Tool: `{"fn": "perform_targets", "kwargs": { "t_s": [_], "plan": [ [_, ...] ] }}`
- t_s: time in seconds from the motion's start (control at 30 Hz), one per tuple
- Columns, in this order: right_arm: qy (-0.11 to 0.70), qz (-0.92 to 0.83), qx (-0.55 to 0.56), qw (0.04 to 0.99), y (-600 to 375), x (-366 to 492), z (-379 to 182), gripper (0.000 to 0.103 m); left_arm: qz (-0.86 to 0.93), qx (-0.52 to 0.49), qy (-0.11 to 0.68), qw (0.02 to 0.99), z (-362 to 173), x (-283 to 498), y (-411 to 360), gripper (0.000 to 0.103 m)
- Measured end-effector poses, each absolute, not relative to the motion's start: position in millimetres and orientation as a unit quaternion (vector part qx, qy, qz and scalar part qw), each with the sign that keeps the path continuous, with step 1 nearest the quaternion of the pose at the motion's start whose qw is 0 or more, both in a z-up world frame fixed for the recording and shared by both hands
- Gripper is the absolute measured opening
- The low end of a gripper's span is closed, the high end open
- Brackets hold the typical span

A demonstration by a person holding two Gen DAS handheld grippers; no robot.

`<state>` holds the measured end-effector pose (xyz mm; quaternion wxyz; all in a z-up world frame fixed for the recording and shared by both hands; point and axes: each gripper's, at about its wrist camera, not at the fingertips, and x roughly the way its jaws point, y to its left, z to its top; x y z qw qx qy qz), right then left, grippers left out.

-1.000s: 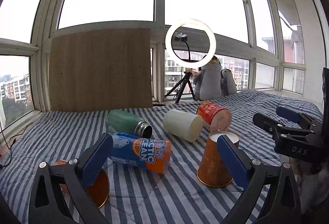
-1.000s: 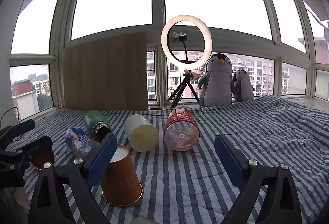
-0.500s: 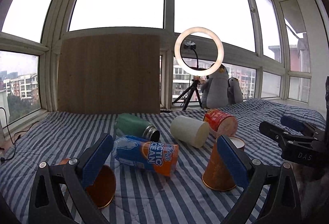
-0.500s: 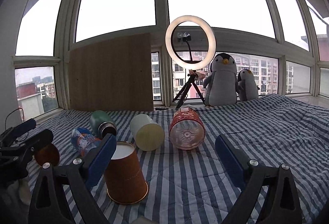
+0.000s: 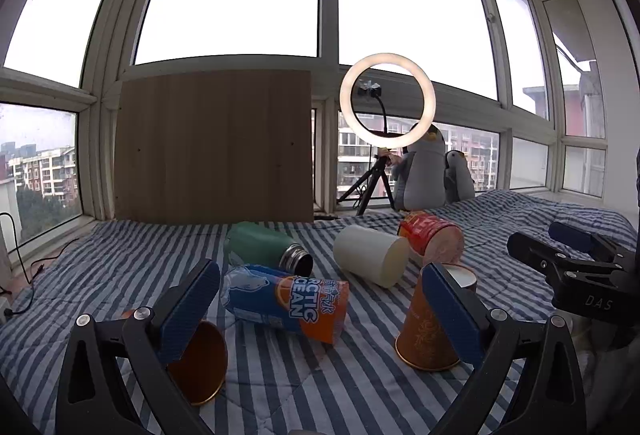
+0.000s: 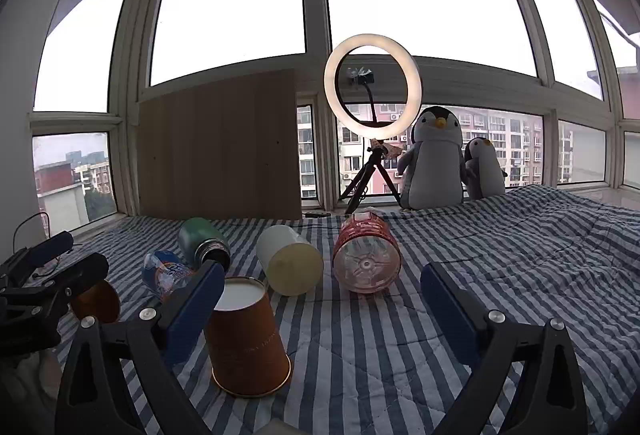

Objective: Flip cup upside down

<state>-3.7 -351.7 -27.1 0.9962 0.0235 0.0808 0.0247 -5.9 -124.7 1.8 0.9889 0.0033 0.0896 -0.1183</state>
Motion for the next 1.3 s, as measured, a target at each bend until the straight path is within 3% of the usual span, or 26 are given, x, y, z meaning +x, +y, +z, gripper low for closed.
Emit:
{"fn": "perform_targets", "kwargs": {
  "t_s": [1.3],
  "plan": [
    [0.081, 0.032, 0.029, 0.996, -351.0, -2.2, -26.3, 0.099, -0.101, 0.005, 0.089, 0.991, 1.2, -4.4, -122.5, 0.102]
  ]
}}
